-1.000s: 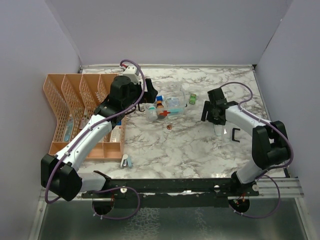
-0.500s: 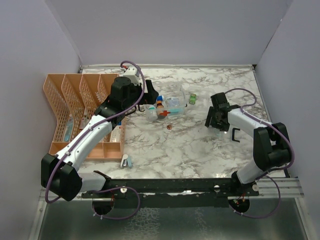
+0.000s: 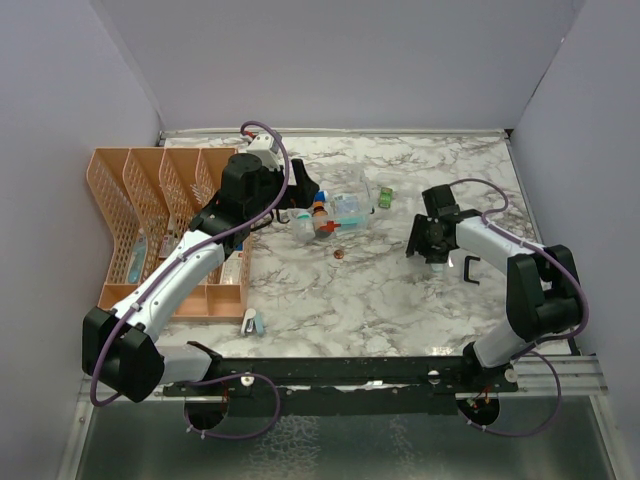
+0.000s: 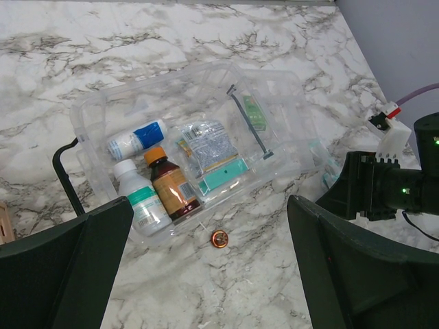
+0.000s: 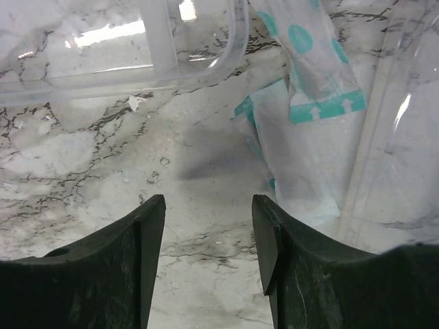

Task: Organize the medicine kit

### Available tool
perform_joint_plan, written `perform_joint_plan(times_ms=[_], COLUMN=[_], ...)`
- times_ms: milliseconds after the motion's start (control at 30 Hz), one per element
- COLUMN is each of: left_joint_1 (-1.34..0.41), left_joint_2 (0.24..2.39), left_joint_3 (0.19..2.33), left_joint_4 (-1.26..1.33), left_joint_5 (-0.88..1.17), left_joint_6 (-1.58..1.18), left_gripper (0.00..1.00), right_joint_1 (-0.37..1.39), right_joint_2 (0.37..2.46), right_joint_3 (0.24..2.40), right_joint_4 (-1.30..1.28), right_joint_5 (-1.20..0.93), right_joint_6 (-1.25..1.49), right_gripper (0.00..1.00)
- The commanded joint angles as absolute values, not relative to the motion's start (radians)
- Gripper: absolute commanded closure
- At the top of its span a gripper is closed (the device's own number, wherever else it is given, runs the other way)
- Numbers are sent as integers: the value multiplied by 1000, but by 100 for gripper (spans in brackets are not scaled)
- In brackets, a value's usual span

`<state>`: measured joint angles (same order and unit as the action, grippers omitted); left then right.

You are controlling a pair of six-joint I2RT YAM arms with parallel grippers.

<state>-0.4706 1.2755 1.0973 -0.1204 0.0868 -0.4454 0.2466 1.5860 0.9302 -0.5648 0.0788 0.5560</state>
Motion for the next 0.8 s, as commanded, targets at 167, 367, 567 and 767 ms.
perform_joint_plan(times_ms=[167, 367, 567, 767], left_joint_1=[-466, -466, -466, -466], left_joint_2=[1262, 1266, 1267, 1265], left_joint_3=[1083, 1082, 1083, 1084], left_joint_4=[-90, -84, -84, -86], left_joint_5=[115, 118, 118, 112], left_joint_6=[-457, -463, -462, -458], left_gripper=[2, 2, 2, 2], right_joint_1=[239, 239, 231, 229], right_joint_2=[1551, 1537, 1620, 1644], right_joint_3=[963, 978, 975, 946], right_joint_4=[-547, -552, -547, -519], right_joint_5=[91, 308, 303, 213], right_joint_6=[529, 501, 530, 530], right_gripper=[48, 45, 43, 43])
